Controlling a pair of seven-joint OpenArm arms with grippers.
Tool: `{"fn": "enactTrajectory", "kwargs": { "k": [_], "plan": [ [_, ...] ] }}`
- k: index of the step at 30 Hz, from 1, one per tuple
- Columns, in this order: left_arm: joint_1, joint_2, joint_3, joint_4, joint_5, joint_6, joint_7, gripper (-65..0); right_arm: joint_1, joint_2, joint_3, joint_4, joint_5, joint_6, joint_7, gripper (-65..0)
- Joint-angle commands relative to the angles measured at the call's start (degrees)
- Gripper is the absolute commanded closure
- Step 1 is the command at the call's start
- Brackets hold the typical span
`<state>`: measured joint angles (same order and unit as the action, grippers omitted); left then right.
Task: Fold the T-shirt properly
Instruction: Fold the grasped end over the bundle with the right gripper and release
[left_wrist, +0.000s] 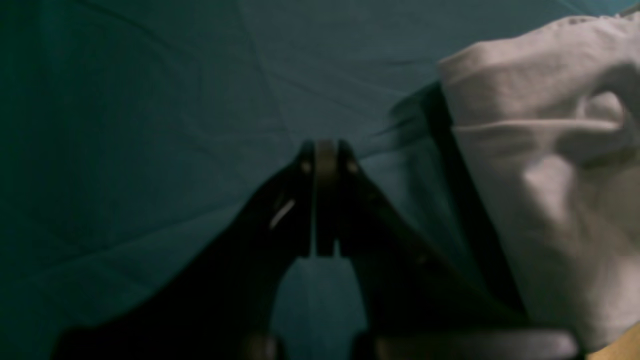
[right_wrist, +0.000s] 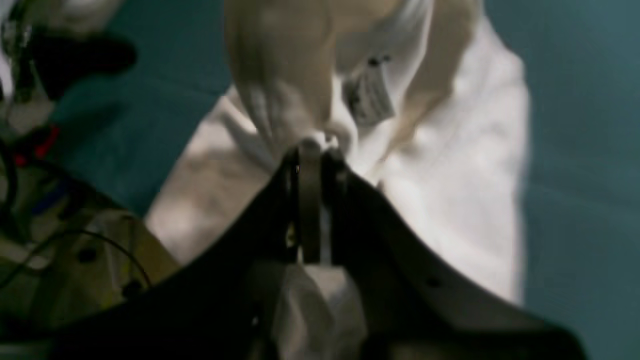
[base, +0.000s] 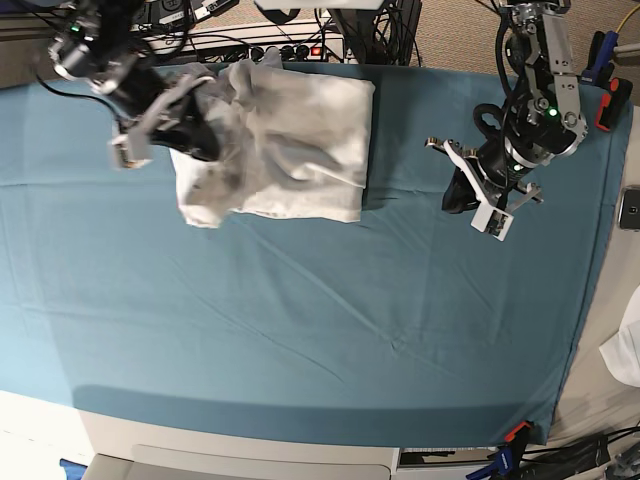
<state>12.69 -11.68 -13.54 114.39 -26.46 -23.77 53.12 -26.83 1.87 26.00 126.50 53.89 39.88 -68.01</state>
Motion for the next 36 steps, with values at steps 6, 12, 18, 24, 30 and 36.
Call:
{"fn": "enactTrajectory", "kwargs": {
  "k": [6, 12, 18, 24, 30, 36],
  "plan": [
    [-0.44, -1.97, -0.15, 1.11, -0.83, -0.04, -1.27, -0.7, 0.94, -1.29, -11.78, 0.98, -10.64, 0.12, 7.34, 0.0],
    [-0.42, -2.64, -0.15, 1.11, -0.83, -0.02, -1.27, -0.7, 1.44, -2.36, -19.02, 0.94, -17.77, -0.79, 9.75, 0.0],
    [-0.42, -2.62, -0.13, 1.11, -0.83, -0.02, -1.27, -0.7, 1.42, -2.36, -22.71, 0.9, -22.47, -3.21, 11.87, 0.0],
    [-0.42, -2.62, -0.15, 1.11, -0.83, 0.0, -1.29, -0.7, 1.44, -2.38, -24.7, 0.52, -24.11, -3.93, 12.81, 0.0],
    [-0.42, -2.6, -0.13, 1.11, -0.85, 0.0, -2.21, -0.7, 2.51, -3.17, -24.94, -5.27, -23.63, -3.93, 13.07, 0.0],
    [-0.26, -2.6, -0.15, 1.09, -0.61, -0.02, -3.06, -0.7, 4.17, -3.17, -24.94, -7.32, -19.78, -3.87, 12.46, 0.0]
  ]
}}
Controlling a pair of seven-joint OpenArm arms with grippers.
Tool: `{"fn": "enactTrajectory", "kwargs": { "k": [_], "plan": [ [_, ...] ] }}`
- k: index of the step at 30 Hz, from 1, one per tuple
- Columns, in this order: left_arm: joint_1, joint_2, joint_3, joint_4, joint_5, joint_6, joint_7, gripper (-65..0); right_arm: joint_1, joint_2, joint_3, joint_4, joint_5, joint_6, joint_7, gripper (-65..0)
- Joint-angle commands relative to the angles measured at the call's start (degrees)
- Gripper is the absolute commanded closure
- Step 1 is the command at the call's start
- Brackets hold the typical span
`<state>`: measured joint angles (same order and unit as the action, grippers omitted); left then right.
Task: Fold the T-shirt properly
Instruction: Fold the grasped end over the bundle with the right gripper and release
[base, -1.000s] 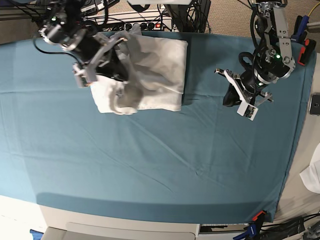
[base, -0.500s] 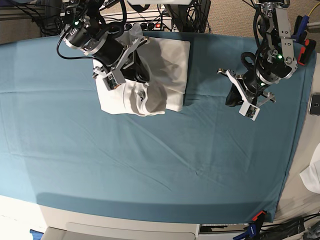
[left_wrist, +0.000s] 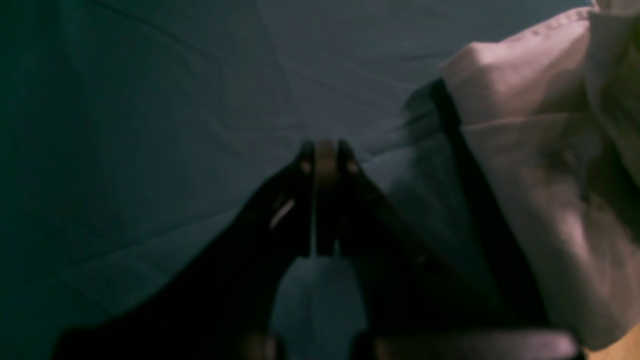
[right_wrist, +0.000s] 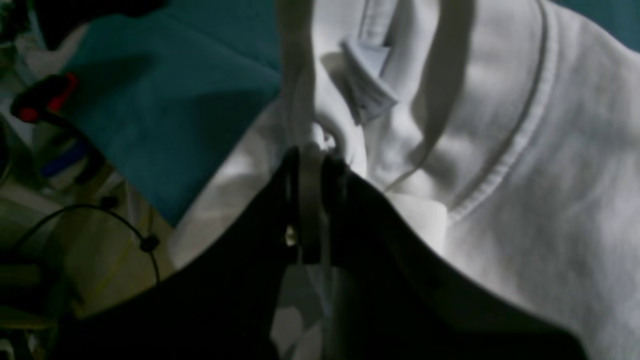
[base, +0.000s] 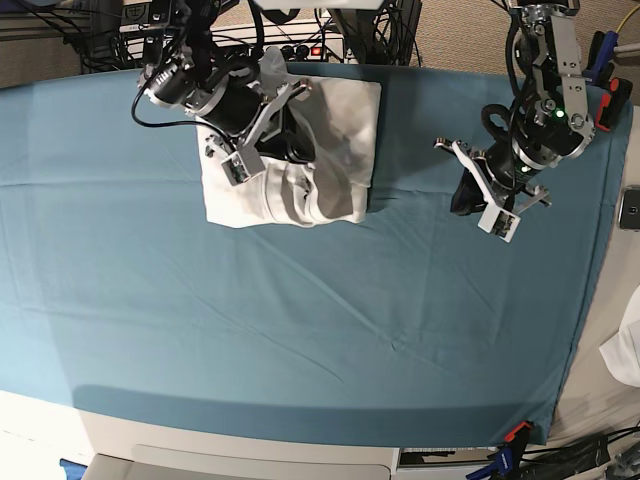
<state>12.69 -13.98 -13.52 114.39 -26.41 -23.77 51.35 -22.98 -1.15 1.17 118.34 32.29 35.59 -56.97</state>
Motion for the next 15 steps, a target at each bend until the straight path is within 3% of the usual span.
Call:
{"fn": "enactTrajectory", "kwargs": {
  "k": [1, 6, 10, 15],
  "plan": [
    [-0.26, -0.31, -0.17, 1.03, -0.66, -0.02, -1.27, -0.7, 0.48, -0.15, -0.11, 0.83, 2.29, 0.52, 1.22, 0.0],
    [-0.11, -0.31, -0.17, 0.96, -0.59, -0.04, -1.44, -2.7, 0.46, -0.15, -0.11, 0.83, 4.04, 1.62, -0.22, 0.0],
    [0.28, -0.31, -0.17, 0.96, -0.31, -0.07, -1.86, -10.8, 0.46, -0.15, -0.11, 0.83, 6.6, 3.65, -0.46, -18.1],
    [0.85, -0.33, -0.17, 0.96, -0.22, -0.04, -2.19, -11.7, 0.46, -0.13, -0.11, 0.83, 9.9, 3.63, -0.94, -20.5]
  ]
}}
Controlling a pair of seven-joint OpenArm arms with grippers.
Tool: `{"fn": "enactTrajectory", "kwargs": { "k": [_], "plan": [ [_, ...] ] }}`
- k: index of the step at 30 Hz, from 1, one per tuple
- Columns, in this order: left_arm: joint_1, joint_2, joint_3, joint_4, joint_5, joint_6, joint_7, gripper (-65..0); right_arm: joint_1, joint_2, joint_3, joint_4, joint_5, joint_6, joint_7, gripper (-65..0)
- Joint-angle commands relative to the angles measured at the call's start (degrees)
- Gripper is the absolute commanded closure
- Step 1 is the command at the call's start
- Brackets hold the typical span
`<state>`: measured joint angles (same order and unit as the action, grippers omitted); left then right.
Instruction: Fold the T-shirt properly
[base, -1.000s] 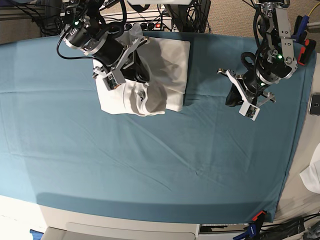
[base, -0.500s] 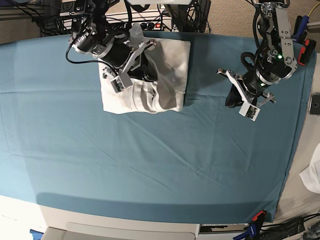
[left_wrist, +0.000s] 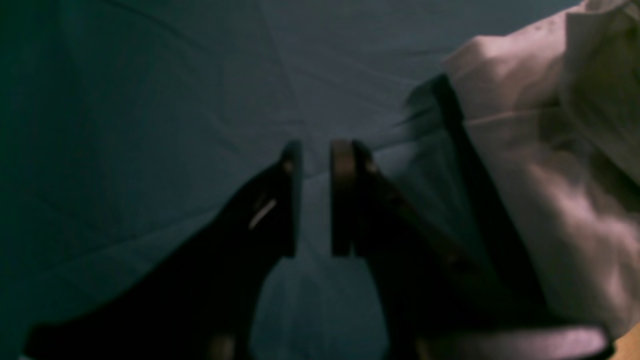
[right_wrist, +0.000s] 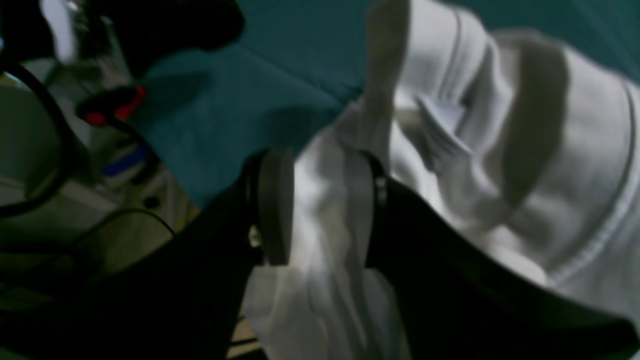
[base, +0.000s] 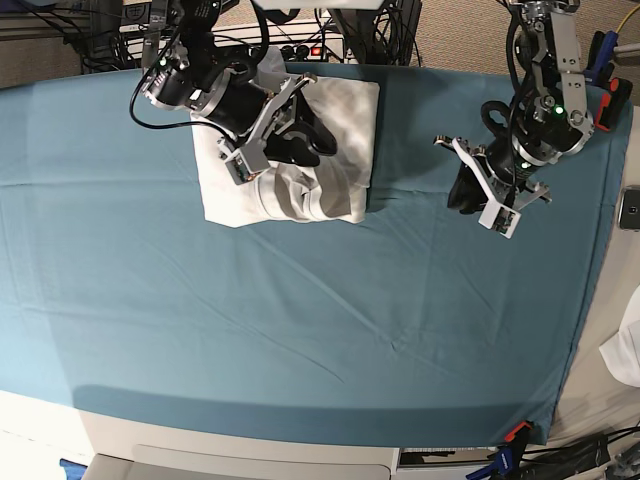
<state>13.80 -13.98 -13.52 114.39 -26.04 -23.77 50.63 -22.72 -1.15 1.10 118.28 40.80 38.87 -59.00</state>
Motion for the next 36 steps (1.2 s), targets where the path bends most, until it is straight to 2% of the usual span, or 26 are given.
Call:
{"fn": "enactTrajectory", "kwargs": {
  "k": [1, 10, 13, 16, 18, 25, 27, 28, 29, 30, 32, 36],
  "plan": [
    [-0.15, -0.33, -0.17, 0.96, -0.59, -0.04, -1.49, -11.7, 0.2, -0.13, -0.04, 0.9, 2.78, 0.35, 0.48, -20.5],
    [-0.15, -0.33, -0.17, 0.96, -0.59, -0.07, -1.6, -11.7, 0.2, -0.15, -0.04, 0.9, 17.18, 1.13, -4.96, -20.5],
    [-0.15, -0.33, -0.17, 0.96, -0.59, -0.04, -1.62, -11.7, 0.2, -0.13, -0.02, 0.92, 19.63, 1.13, -6.29, -20.5],
    [-0.15, -0.33, -0.17, 0.96, -0.59, -0.07, -1.62, -11.7, 0.39, -0.13, 1.57, 1.36, 18.91, 1.13, -7.02, -20.3],
    [-0.13, -0.33, -0.17, 0.96, -0.59, -0.07, -1.6, -11.7, 0.85, -0.13, 4.61, 2.89, 17.64, 1.13, -6.93, -18.1],
    [-0.15, -0.33, -0.17, 0.96, -0.61, -0.04, -1.6, -11.7, 1.84, -0.11, 22.47, 11.34, 17.66, 1.13, -5.31, -16.0],
    [-0.13, -0.33, -0.17, 0.96, -0.61, -0.04, -1.6, -11.7, 1.77, -0.11, 27.63, 12.24, 17.53, 1.13, -5.25, -9.3],
    [-0.13, -0.33, -0.15, 0.96, -0.61, -0.04, -1.6, -11.7, 1.75, -0.13, 29.62, 12.2, 16.55, 1.13, -5.18, -3.6],
    [-0.13, -0.33, -0.17, 0.96, -0.61, -0.04, -1.6, -11.7, 1.73, -0.13, 30.91, 12.07, 14.45, 1.13, -4.81, 0.0],
    [-0.15, -0.33, -0.15, 0.96, -0.63, -0.04, -1.6, -11.7, 1.6, -0.11, 31.63, 11.85, 11.87, 0.79, -3.93, 0.0],
    [-0.15, -0.33, -0.15, 0.96, -0.63, -0.07, -1.6, -11.7, 1.42, -0.13, 31.85, 11.1, 7.93, -2.4, -2.38, 0.0],
    [-0.15, -0.33, -0.15, 0.96, -0.63, -0.04, -1.62, -11.7, 1.44, -0.13, 31.01, 7.85, 5.88, -5.03, -2.21, 0.0]
  ]
}}
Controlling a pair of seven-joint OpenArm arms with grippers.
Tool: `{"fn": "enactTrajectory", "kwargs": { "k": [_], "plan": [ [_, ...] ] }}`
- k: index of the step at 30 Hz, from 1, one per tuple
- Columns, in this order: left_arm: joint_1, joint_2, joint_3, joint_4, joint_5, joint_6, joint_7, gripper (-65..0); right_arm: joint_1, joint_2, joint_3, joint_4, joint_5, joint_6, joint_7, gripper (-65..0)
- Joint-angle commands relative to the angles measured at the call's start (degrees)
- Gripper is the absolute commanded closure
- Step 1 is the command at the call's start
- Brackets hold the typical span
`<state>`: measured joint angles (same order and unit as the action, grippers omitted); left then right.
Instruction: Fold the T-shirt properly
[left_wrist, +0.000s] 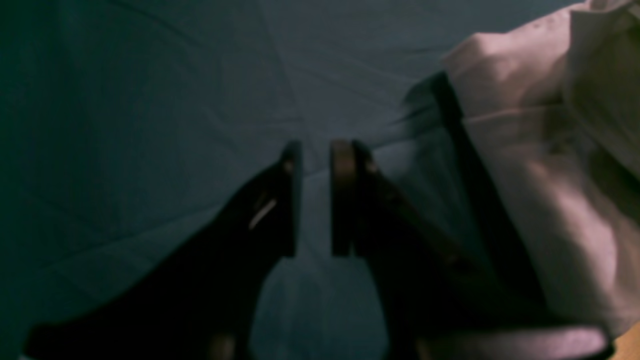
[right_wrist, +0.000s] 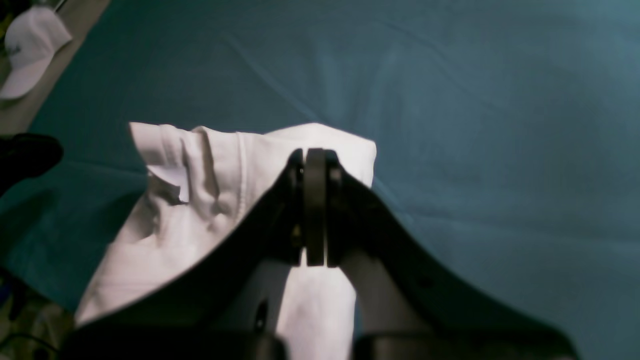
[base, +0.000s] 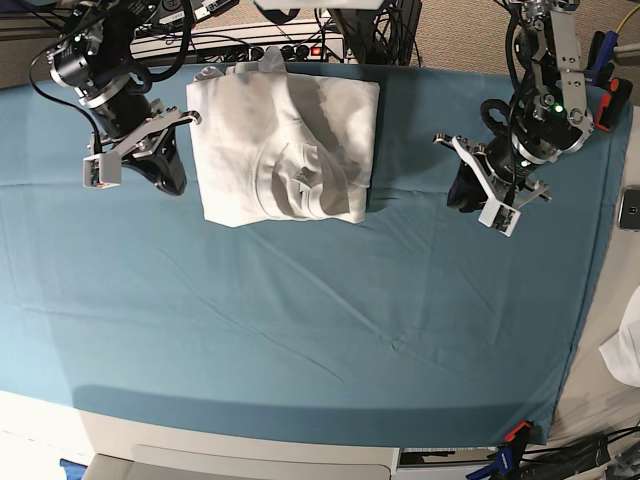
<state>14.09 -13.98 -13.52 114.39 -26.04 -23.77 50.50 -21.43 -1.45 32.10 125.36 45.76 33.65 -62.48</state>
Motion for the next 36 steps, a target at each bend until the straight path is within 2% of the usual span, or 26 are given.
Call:
{"fn": "enactTrajectory", "kwargs": {
  "k": [1, 5, 18, 24, 29, 33, 36],
  "plan": [
    [-0.44, -0.33, -0.15, 0.96, -0.63, -0.04, -1.49, -11.7, 0.13, 0.17, -0.98, -0.31, 0.48, -0.31, 1.25, 0.0],
    [-0.44, -0.31, -0.15, 0.96, -0.61, -0.02, -1.49, -11.7, -0.31, 0.17, -7.72, -3.98, -0.42, -0.5, 0.98, 0.0],
    [-0.46, -0.31, -0.15, 0.96, -0.61, 0.0, -2.1, -11.7, -4.94, 0.17, -28.74, -4.09, -0.39, -0.37, 0.15, 0.0],
    [-0.44, -0.31, -0.15, 0.96, -0.61, 0.0, -2.12, -11.7, -4.92, 0.15, -36.09, -4.09, -0.39, 1.77, 0.7, 0.0],
    [-0.44, -0.31, -0.17, 0.96, -0.57, 0.0, -2.12, -11.7, -4.74, 0.15, -38.53, -4.09, -0.37, 4.42, 1.53, 0.0],
    [-0.44, -0.31, -0.17, 0.96, -0.57, 0.0, -2.19, -11.7, -2.91, 0.15, -37.77, -4.09, -0.42, 6.35, 2.01, 0.0],
    [-0.44, -0.31, -0.17, 0.96, -0.07, 0.0, -2.51, -11.7, -0.42, 0.15, -35.54, -4.09, -0.42, 6.35, 2.6, 0.0]
  ]
}}
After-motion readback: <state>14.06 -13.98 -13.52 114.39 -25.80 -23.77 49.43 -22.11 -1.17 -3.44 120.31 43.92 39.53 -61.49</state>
